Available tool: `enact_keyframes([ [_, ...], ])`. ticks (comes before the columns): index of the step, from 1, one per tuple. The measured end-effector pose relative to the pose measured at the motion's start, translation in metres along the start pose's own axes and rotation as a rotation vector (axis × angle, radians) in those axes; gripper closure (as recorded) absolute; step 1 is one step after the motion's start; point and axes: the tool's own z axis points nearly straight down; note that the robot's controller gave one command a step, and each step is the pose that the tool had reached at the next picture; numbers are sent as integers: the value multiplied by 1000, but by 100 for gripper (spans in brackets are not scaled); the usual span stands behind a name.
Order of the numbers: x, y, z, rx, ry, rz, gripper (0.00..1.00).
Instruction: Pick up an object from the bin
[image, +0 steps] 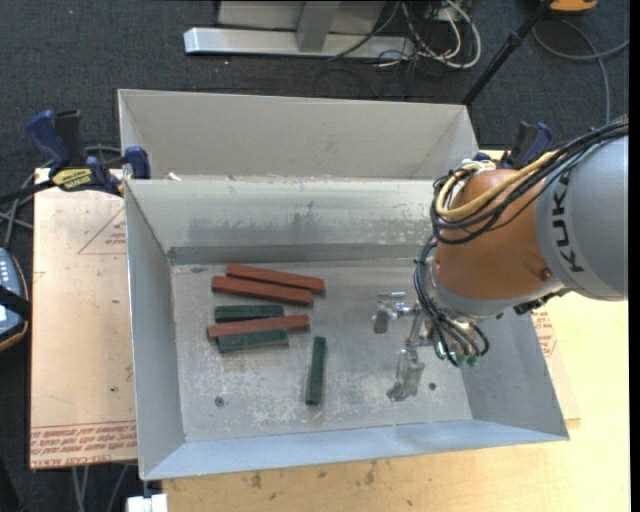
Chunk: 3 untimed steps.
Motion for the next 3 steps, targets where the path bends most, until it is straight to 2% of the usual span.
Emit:
enact_keyframes([
  [1,-2,0,-3,0,-6,-1,0],
  [2,-3,32,26,3,-13,-135,0],
  [3,9,79,52,-2,-4,-297,0],
])
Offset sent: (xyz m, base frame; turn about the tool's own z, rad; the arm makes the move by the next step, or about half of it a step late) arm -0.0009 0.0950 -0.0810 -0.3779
